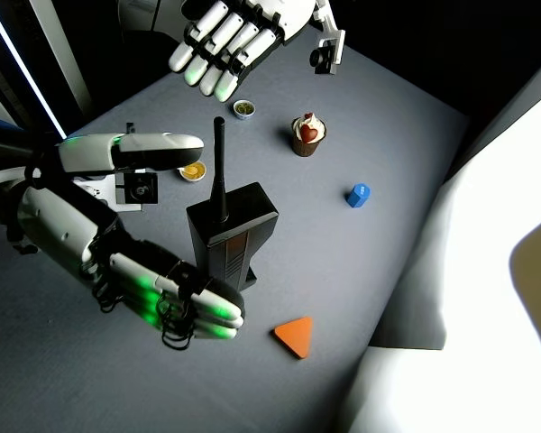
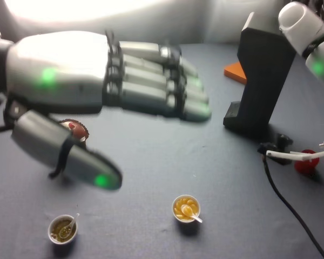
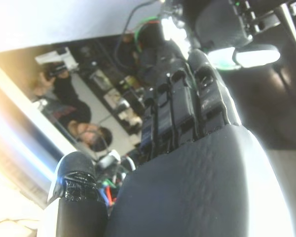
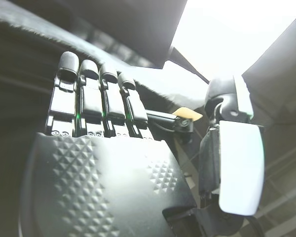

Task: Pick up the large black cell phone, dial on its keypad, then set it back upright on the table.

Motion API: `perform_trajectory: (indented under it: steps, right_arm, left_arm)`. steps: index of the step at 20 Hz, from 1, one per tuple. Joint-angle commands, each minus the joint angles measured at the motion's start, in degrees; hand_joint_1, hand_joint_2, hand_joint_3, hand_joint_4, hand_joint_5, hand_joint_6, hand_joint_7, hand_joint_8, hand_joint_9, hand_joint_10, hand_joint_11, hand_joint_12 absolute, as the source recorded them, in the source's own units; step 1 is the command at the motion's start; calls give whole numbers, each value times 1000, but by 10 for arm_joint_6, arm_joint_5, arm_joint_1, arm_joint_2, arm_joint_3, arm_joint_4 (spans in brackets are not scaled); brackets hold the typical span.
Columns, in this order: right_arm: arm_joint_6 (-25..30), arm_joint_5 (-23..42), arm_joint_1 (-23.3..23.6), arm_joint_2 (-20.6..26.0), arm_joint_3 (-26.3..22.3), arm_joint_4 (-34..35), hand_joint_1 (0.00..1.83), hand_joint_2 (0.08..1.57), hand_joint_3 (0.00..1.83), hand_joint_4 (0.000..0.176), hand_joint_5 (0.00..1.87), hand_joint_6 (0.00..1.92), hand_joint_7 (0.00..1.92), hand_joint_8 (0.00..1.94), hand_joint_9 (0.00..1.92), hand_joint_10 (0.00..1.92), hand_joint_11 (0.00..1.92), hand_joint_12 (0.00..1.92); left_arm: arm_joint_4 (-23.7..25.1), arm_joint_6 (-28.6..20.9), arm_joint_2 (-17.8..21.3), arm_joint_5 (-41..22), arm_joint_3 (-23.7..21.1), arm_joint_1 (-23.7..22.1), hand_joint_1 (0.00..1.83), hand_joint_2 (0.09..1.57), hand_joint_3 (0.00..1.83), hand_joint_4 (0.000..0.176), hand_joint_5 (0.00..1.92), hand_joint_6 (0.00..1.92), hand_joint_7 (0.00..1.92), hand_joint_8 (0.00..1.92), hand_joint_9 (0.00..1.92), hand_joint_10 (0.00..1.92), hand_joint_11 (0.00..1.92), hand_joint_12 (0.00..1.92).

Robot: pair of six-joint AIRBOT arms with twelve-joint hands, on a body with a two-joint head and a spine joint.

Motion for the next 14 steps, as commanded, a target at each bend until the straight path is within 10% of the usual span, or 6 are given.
perform_trajectory:
  steps: [1,14]
  right_arm:
    - [16,56,-3,8,4,-41,721,1038,1,0,123,1,110,0,113,0,0,494]
    - [82,50,-35,-15,42,-48,899,1061,0,0,0,0,0,0,7,0,0,294]
  left_arm:
    - [-59,-2,0,-28,-2,-5,0,1184,1,0,171,0,207,2,204,2,0,498]
    - [30,-44,-1,-16,6,-24,0,1181,0,0,174,2,213,3,216,6,0,477]
